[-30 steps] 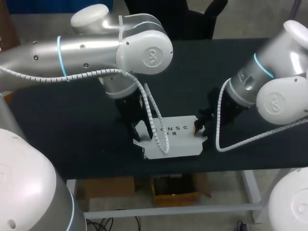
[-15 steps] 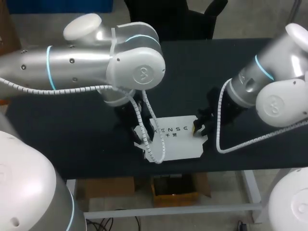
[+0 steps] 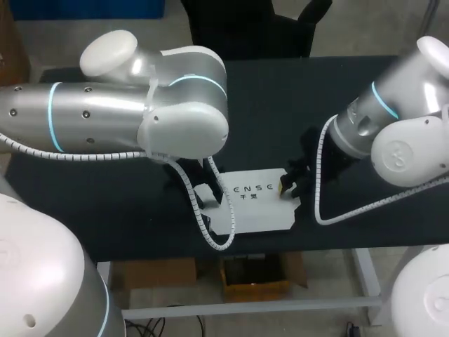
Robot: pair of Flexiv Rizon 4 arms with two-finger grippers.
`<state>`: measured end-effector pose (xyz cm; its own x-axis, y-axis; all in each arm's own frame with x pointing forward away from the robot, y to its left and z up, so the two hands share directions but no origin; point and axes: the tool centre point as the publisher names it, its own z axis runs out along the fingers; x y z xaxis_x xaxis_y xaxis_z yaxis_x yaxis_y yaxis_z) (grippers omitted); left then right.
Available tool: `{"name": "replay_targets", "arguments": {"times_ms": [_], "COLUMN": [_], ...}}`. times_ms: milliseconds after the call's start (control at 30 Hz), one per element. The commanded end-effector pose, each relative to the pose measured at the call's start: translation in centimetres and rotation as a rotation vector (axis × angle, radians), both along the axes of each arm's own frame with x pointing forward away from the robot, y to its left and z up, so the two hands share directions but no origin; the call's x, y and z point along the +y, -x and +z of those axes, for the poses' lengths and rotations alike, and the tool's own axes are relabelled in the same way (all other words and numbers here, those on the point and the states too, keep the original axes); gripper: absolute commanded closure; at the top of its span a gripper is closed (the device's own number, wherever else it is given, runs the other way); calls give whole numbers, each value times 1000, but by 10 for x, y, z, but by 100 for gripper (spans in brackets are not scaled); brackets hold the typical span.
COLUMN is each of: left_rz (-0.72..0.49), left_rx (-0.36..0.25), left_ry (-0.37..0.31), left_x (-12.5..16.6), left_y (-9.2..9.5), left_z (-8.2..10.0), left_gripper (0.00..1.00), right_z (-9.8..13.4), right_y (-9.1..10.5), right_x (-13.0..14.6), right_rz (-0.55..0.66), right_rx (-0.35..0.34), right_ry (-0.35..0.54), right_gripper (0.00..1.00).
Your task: Assemble the packaging by folding the flat box into shape, placing the metal phone stand inside, and closing the box properly
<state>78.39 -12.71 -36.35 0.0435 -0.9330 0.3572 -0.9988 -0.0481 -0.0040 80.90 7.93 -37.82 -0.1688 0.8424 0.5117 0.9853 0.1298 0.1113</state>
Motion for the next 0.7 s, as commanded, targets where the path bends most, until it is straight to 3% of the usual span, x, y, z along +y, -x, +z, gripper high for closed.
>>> {"name": "replay_targets", "arguments": {"times_ms": [33,300,500,700], "left_rz": [19,47,70,81], "left_rx": [-59,-68,-68,-73], "left_ry": [-2,4,7,5], "left_x": [-2,-1,1,0], "left_y": [3,0,-2,-2], "left_z": [-2,-5,-5,-6], "left_gripper": [53,54,55,55], "right_z": [-3,-2,-7,-10], "right_y": [0,0,1,2], "right_x": [0,0,-2,-7], "right_rz": [3,1,-42,-98], "right_rx": [-2,-4,69,93], "right_ry": [-16,-35,-40,-65], "right_gripper": [58,58,59,59]}}
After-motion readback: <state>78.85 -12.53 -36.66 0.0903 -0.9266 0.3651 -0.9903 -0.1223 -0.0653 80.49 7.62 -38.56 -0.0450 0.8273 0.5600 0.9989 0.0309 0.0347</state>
